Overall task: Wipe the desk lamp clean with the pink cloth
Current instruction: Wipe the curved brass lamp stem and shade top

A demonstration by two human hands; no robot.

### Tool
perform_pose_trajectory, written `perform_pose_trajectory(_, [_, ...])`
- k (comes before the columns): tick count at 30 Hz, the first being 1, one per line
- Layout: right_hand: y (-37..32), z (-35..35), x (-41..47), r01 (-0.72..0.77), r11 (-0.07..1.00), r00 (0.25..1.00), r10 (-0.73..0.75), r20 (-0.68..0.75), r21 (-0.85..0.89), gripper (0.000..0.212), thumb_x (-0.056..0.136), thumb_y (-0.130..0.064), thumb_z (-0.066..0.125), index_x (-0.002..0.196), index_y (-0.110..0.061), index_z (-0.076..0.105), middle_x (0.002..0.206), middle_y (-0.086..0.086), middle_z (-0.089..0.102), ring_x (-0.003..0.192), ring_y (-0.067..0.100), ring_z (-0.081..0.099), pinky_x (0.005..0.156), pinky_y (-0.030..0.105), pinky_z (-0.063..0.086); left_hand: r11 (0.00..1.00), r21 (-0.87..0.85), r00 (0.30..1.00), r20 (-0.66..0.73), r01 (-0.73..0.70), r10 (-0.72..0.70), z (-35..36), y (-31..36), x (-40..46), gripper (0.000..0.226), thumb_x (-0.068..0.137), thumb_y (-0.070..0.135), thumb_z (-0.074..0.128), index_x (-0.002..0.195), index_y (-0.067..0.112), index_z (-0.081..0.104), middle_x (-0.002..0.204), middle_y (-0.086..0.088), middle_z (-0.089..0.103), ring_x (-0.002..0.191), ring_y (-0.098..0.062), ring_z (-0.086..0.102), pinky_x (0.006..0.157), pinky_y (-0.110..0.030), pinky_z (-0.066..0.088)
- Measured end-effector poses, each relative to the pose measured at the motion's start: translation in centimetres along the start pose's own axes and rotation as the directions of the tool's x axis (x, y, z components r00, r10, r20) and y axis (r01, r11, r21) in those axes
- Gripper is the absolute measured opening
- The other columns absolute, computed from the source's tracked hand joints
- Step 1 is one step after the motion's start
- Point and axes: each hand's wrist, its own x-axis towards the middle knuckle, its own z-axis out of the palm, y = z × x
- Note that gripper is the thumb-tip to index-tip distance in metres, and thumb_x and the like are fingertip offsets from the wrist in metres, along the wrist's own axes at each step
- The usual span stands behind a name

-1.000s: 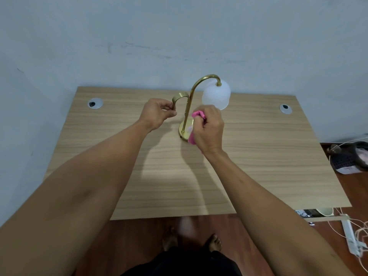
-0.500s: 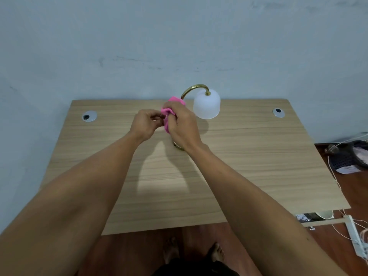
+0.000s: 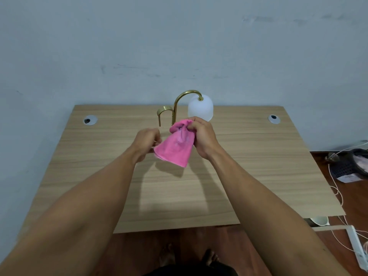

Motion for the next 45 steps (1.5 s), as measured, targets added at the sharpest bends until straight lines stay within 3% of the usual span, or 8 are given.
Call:
perform_pose_trajectory(8, [-0.8,-3.4,-0.9,-0.262,0.964,0.945,0.245,0.217,0.052,0.026,0.089,0.009,0.038,0.098,0.006,0.063,0.108,0.029,0.069,0.102,0.039,0.065,0.103,0.053,0.057,0.992,-0.113,0.939,0.343,0.052,-0.010,3.5,0.1,-3.7,0.047,0.072,0.025,0.050,0.113,0.026,0.073,0.091,0.010,0.072,0.092,-0.014,0.056,0.081,-0.036,0.034])
perform_pose_trajectory(14, [-2.0,-6.8,-1.0,-0.337,0.941,0.934,0.337,0.121,-0.017,0.032,0.098,0.004,0.041,0.121,0.001,0.063,0.099,0.012,0.066,0.075,0.020,0.065,0.061,0.029,0.059,0.979,-0.162,0.974,0.209,0.125,-0.090,5.3,-0.7,-4.7,0.039,0.094,0.029,0.064,0.132,0.017,0.064,0.104,0.001,0.069,0.099,-0.018,0.062,0.079,-0.032,0.050])
perform_pose_trajectory(21, [-1.6,-10.9,-1.9,-0.582,0.813,0.785,0.571,0.241,-0.027,0.020,0.104,-0.025,0.060,0.110,-0.010,0.072,0.084,0.008,0.076,0.070,0.023,0.076,0.066,0.039,0.066,0.981,-0.188,0.998,0.047,0.040,-0.031,8.6,-1.3,-6.0,0.025,0.108,0.036,0.048,0.122,0.028,0.067,0.109,0.000,0.072,0.095,-0.019,0.067,0.068,-0.030,0.061])
perform_pose_trajectory(25, [0.7,-12.0,-2.9,-0.646,0.762,0.723,0.629,0.286,-0.042,0.018,0.103,-0.007,0.055,0.117,-0.003,0.065,0.097,0.017,0.078,0.087,0.029,0.078,0.081,0.049,0.066,0.990,-0.140,0.998,-0.042,0.034,-0.040,9.5,-2.9,-6.3,0.034,0.109,0.042,0.043,0.132,0.021,0.057,0.117,-0.005,0.069,0.101,-0.024,0.070,0.069,-0.038,0.063])
perform_pose_trajectory(31, [3.0,-13.4,-4.0,-0.650,0.755,0.721,0.647,0.248,-0.082,0.030,0.102,0.007,0.051,0.128,-0.006,0.060,0.112,0.018,0.071,0.100,0.032,0.070,0.080,0.047,0.066,0.961,-0.137,0.969,0.103,0.239,-0.226,9.6,-6.0,-6.4,0.034,0.106,0.024,0.054,0.137,0.010,0.054,0.129,-0.019,0.068,0.116,-0.037,0.069,0.102,-0.056,0.056])
perform_pose_trajectory(34, [3.4,-14.0,-3.8,-0.641,0.764,0.728,0.636,0.256,-0.073,0.037,0.102,0.008,0.049,0.136,-0.003,0.058,0.116,0.020,0.071,0.102,0.033,0.071,0.081,0.046,0.066,0.946,-0.141,0.950,0.158,0.290,-0.268,8.9,-6.5,-6.6,0.040,0.099,0.007,0.061,0.137,0.015,0.055,0.126,-0.015,0.069,0.112,-0.033,0.071,0.084,-0.045,0.065])
perform_pose_trajectory(39, [3.3,-14.0,-2.7,-0.551,0.833,0.791,0.542,0.284,-0.054,0.047,0.099,0.017,0.046,0.142,0.000,0.055,0.122,0.021,0.068,0.102,0.031,0.069,0.092,0.043,0.062,0.933,-0.260,0.955,0.227,0.250,-0.193,7.2,-5.9,-6.0,0.039,0.100,-0.003,0.055,0.132,0.017,0.060,0.123,-0.014,0.067,0.101,-0.029,0.072,0.072,-0.038,0.067])
perform_pose_trajectory(45, [3.2,-13.0,-0.7,-0.461,0.877,0.861,0.479,0.169,-0.137,0.037,0.102,0.016,0.041,0.086,-0.005,0.066,0.104,0.023,0.069,0.069,0.023,0.070,0.056,0.028,0.064,0.944,-0.282,0.978,0.166,0.170,-0.127,6.2,-5.2,-4.4,0.040,0.100,-0.013,0.048,0.076,0.008,0.072,0.111,-0.009,0.074,0.077,-0.020,0.074,0.059,-0.028,0.065])
